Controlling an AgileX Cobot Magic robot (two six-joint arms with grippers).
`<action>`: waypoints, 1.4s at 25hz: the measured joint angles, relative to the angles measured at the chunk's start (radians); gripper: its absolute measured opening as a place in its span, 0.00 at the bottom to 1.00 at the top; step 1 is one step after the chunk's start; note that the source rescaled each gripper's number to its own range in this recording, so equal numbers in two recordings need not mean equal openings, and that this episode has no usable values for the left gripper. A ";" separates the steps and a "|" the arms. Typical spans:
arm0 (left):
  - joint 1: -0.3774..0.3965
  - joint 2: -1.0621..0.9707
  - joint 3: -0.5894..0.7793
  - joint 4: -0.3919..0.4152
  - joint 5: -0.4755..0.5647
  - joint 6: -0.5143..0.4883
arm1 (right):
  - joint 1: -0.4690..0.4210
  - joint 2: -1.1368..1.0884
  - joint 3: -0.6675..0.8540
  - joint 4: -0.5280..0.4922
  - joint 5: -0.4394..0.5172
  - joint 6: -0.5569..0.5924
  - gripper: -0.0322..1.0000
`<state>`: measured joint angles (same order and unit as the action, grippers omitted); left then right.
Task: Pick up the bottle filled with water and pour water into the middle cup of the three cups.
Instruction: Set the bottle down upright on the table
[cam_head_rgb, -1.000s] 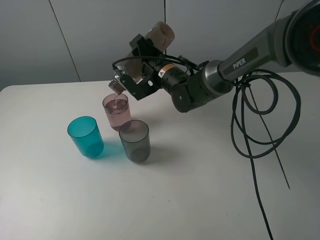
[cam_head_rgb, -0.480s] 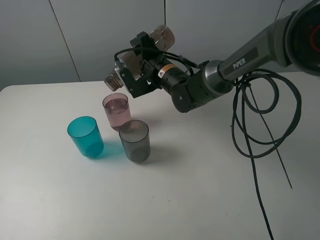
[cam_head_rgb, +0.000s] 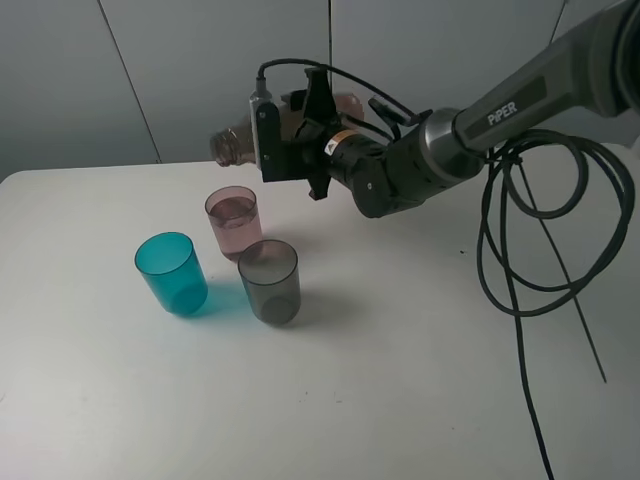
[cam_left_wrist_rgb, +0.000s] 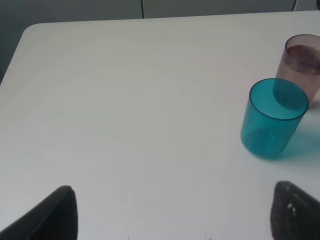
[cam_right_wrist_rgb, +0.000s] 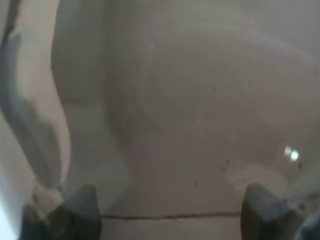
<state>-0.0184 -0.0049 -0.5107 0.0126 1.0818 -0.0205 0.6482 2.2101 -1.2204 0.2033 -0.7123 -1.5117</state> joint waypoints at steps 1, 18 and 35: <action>0.000 0.000 0.000 0.000 0.000 0.000 | 0.000 -0.013 0.013 -0.002 0.002 0.059 0.03; 0.000 0.000 0.000 0.000 0.000 0.000 | -0.246 -0.270 0.341 -0.485 -0.005 1.350 0.03; 0.000 0.000 0.000 0.000 0.000 0.000 | -0.348 -0.033 0.347 -0.552 -0.308 1.639 0.03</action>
<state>-0.0184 -0.0049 -0.5107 0.0126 1.0818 -0.0205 0.2997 2.1773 -0.8731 -0.3482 -1.0199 0.1273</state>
